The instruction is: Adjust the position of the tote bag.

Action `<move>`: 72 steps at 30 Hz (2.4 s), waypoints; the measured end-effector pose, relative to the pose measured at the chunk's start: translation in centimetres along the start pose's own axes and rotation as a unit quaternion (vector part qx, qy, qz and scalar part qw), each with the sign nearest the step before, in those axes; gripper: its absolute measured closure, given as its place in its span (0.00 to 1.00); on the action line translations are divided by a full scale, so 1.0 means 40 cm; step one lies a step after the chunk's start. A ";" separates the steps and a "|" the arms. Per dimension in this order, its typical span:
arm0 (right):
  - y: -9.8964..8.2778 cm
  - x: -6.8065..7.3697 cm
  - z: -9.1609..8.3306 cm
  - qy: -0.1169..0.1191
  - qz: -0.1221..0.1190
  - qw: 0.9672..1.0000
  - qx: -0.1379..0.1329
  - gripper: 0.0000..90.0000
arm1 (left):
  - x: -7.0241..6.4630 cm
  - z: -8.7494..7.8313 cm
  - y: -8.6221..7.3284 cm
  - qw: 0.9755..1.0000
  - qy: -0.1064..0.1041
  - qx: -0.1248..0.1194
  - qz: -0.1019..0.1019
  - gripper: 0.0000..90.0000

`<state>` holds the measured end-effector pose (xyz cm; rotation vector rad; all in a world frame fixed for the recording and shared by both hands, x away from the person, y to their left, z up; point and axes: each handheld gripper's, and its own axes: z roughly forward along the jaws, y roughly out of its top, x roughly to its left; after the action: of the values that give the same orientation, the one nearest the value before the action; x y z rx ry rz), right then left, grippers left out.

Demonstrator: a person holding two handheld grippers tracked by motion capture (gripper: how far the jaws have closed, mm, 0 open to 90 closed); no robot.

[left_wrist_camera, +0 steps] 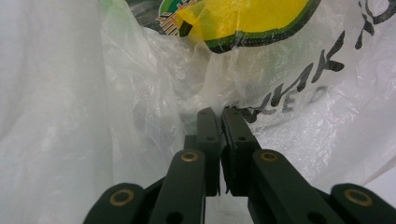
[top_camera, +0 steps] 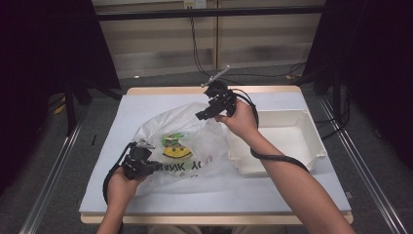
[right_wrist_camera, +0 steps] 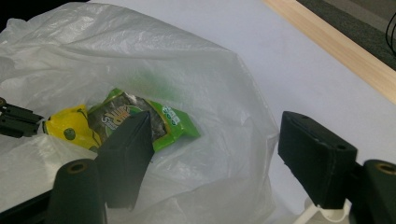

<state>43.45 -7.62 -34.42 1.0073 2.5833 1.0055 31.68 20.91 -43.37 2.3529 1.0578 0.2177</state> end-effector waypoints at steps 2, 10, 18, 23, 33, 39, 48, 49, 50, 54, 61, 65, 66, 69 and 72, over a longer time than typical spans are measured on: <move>0.001 0.001 -0.002 -0.005 -0.002 1.000 0.001 0.29 | 0.000 0.000 -0.001 1.000 0.001 -0.001 -0.001 0.96; 0.007 -0.008 -0.028 -0.017 -0.006 1.000 0.002 0.28 | 0.000 -0.001 0.000 1.000 -0.002 0.001 -0.001 0.97; 0.017 -0.008 -0.056 -0.017 -0.013 1.000 -0.007 0.28 | -0.003 0.001 0.000 1.000 -0.001 -0.003 -0.003 0.97; 0.022 0.003 -0.057 -0.013 -0.022 1.000 -0.010 0.28 | -0.001 0.001 0.000 1.000 -0.001 -0.001 -0.003 0.97; 0.026 0.027 -0.047 0.003 -0.038 0.999 -0.006 0.29 | -0.002 -0.001 0.001 1.000 0.001 -0.001 0.000 0.97; 0.022 0.045 -0.030 0.052 -0.029 0.998 -0.008 0.45 | -0.002 -0.001 0.001 1.000 0.000 -0.003 -0.002 0.97; -0.024 0.087 0.005 0.076 -0.064 0.995 0.015 0.57 | 0.004 -0.010 -0.001 1.000 0.002 -0.011 -0.005 0.97; -0.034 0.085 0.006 0.078 -0.062 0.995 0.017 0.57 | 0.004 -0.012 -0.001 1.000 0.002 -0.009 -0.005 0.97; -0.045 0.083 0.008 0.076 -0.063 0.995 0.018 0.58 | 0.003 -0.012 -0.001 1.000 0.006 -0.014 -0.006 0.97; -0.092 0.070 0.013 0.080 -0.060 0.995 0.023 0.60 | 0.005 -0.013 0.000 1.000 0.008 -0.018 -0.009 0.97; -0.154 0.044 0.009 0.081 -0.052 0.995 0.029 0.65 | 0.003 -0.011 0.001 1.000 0.008 -0.019 -0.016 0.96; -0.179 0.033 0.005 0.077 -0.052 0.995 0.031 0.66 | 0.006 -0.011 0.000 0.999 0.010 -0.021 -0.021 0.96; -0.183 0.031 0.003 0.078 -0.049 0.995 0.034 0.66 | 0.008 -0.012 -0.001 0.999 0.011 -0.022 -0.023 0.96; -0.191 0.028 0.004 0.073 -0.050 0.995 0.040 0.67 | 0.013 -0.017 -0.001 0.999 0.014 -0.019 -0.024 0.92; -0.195 0.027 0.006 0.073 -0.052 0.995 0.036 0.66 | 0.015 -0.020 -0.002 0.999 0.013 -0.023 -0.027 0.87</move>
<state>38.62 -11.00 -39.67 0.8335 2.7764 1.0006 31.78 21.71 -42.79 2.2834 1.1159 0.2490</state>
